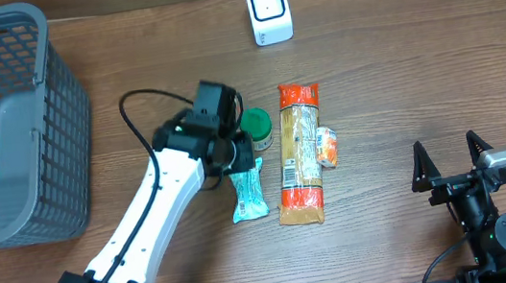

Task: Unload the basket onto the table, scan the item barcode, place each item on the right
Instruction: 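Lower the wipes pack beside the jar with the left gripper, then adjust the wipes pack position and open the left gripper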

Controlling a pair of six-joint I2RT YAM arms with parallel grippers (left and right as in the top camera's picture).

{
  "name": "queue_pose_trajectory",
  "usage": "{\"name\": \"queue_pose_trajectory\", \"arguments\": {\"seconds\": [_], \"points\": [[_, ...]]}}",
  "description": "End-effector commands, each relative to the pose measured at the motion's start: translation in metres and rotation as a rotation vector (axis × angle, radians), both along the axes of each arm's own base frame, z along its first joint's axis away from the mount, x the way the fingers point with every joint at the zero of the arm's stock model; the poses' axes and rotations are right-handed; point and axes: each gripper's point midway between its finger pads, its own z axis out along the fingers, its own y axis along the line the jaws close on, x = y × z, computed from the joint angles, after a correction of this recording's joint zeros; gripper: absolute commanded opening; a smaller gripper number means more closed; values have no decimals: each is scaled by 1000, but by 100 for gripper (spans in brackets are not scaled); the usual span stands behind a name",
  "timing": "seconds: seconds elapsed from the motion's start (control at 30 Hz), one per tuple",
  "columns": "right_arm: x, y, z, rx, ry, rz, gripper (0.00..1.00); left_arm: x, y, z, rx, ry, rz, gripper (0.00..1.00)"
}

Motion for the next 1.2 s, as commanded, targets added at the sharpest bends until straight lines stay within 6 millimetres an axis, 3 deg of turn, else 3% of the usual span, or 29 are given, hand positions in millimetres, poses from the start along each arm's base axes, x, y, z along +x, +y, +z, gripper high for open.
{"name": "queue_pose_trajectory", "arguments": {"seconds": [0.0, 0.43, 0.9, 1.0, 1.17], "points": [[0, -4, -2, -3, -4, -19, 100, -3, 6, 4, 27, 2, -15, 4], [0, -4, -2, -3, -4, -19, 100, -50, 5, -73, -19, 129, -12, 11], [0, -4, -2, -3, -4, -19, 100, -69, 12, -122, -38, 105, 23, 13], [0, -4, -2, -3, -4, -19, 100, -73, 14, -124, -32, 118, 20, 33], [0, -4, -2, -3, -4, -19, 100, -73, 13, -119, -34, 132, 15, 56]]}}
